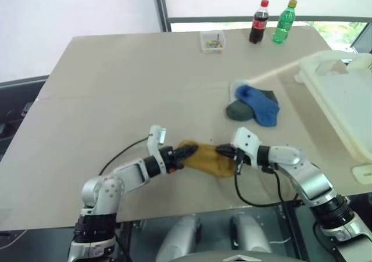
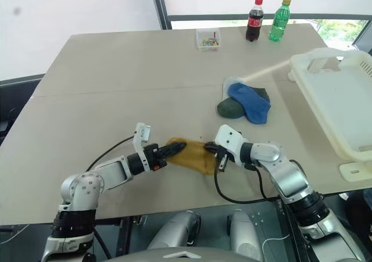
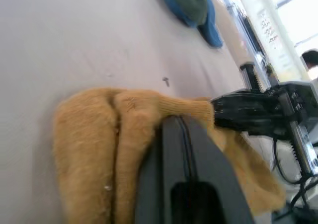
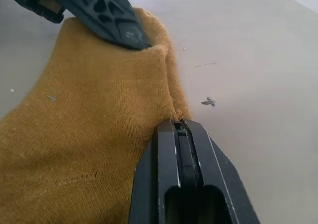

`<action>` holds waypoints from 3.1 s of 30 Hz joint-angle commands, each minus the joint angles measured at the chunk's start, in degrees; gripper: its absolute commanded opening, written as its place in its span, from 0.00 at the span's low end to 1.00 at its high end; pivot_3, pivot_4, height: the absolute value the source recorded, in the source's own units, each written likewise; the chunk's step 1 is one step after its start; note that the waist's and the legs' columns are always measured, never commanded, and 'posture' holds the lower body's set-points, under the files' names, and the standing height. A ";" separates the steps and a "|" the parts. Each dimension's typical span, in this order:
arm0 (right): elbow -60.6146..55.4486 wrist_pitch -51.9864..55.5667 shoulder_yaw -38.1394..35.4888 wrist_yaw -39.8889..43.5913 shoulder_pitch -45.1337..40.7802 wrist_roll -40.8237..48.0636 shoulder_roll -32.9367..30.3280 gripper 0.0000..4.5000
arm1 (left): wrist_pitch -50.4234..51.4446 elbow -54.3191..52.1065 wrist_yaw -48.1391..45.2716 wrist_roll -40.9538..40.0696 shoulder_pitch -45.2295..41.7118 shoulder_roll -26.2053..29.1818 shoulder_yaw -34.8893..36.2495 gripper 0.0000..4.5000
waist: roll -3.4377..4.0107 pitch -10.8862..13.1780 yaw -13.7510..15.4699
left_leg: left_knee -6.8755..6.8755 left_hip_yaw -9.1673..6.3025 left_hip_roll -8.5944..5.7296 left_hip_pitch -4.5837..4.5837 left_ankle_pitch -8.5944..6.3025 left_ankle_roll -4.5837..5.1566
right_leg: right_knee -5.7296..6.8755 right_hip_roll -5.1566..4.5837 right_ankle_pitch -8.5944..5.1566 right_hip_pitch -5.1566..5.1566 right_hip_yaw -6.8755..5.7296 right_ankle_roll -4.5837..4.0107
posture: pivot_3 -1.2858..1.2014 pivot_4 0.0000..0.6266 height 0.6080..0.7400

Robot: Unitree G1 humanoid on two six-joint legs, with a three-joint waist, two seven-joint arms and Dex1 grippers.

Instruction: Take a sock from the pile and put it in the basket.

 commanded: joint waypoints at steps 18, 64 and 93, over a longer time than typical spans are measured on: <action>-9.16 -6.09 -7.92 6.93 4.88 6.08 -6.35 0.00 | 2.90 -4.53 -0.41 -10.00 -0.53 10.69 9.66 0.37 | 0.00 0.01 0.03 | 0.00 0.00 0.02 -0.01 0.00 0.00 | 0.00 0.01 0.00 0.01 -0.01 0.00 | 0.52 0.24 0.91; -5.87 -9.76 -2.99 9.21 6.44 -2.63 -9.05 0.00 | 6.59 12.11 -36.25 3.23 -21.46 12.42 -16.06 0.69 | -0.02 -0.01 -0.23 | 0.03 -0.02 -0.01 0.03 0.00 0.00 | 0.03 0.01 0.00 0.02 -0.01 0.00 | 0.52 0.24 0.91; -4.99 -12.46 3.21 9.87 5.86 -13.30 -11.16 0.00 | -0.65 15.25 -52.18 9.16 -25.44 14.41 -20.94 0.69 | -0.06 -0.05 -1.18 | 0.07 -0.05 -0.01 0.04 0.01 0.00 | 0.05 0.01 0.00 0.04 -0.05 0.01 | 0.52 0.24 0.91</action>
